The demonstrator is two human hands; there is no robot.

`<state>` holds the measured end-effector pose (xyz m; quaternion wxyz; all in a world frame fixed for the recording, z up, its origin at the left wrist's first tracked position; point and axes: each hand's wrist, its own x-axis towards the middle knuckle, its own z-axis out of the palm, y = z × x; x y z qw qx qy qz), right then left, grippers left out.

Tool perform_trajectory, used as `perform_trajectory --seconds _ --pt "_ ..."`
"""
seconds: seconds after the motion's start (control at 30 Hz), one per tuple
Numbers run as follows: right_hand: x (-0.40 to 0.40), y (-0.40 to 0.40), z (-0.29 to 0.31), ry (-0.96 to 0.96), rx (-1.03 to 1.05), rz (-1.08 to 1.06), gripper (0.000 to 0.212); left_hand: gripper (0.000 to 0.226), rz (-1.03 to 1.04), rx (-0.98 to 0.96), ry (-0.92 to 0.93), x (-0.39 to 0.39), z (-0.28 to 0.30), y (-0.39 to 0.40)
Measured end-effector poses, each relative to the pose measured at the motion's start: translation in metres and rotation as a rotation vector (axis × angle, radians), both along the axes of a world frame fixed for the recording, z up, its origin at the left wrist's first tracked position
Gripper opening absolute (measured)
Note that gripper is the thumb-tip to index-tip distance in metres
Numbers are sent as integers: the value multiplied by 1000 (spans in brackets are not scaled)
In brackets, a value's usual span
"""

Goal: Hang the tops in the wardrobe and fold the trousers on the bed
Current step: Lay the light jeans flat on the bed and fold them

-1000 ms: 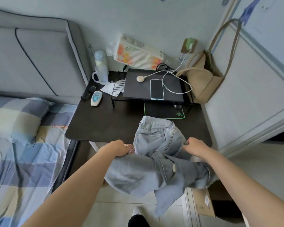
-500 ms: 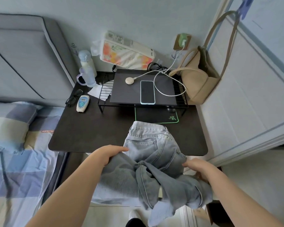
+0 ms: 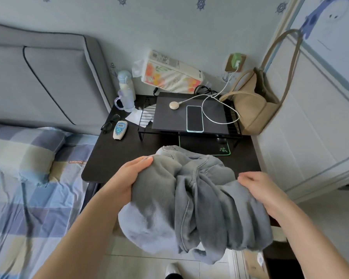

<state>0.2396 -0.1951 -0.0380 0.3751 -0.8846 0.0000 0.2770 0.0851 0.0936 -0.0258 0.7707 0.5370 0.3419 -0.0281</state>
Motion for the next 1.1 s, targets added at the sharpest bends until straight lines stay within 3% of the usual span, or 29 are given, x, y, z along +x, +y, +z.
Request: perform_trajectory --seconds 0.13,0.23,0.33,0.4,0.53,0.6,0.7,0.9,1.03,1.1 --pt "-51 15 33 -429 -139 136 32 26 130 14 -122 -52 18 -5" --pt "-97 25 56 -656 -28 160 29 29 196 25 -208 -95 33 -8" --pt "-148 42 77 -741 180 197 32 17 304 23 -296 -151 48 0" --pt "-185 60 88 -694 384 225 36 17 373 60 -339 -197 60 7" --pt "-256 106 100 -594 654 367 45 56 392 308 -240 -289 71 12" --pt "-295 130 108 -556 744 488 44 57 387 252 -193 -327 69 7" --pt "-361 162 116 -467 851 723 39 62 420 13 -141 -374 63 -1" --pt "-497 197 102 -299 782 1252 38 50 709 -198 -194 -460 62 -3" --pt "-559 201 84 -216 735 1407 33 22 874 45 -17 -540 54 -1" --pt "-580 201 76 -158 704 1416 32 25 1007 126 19 -561 50 -2"
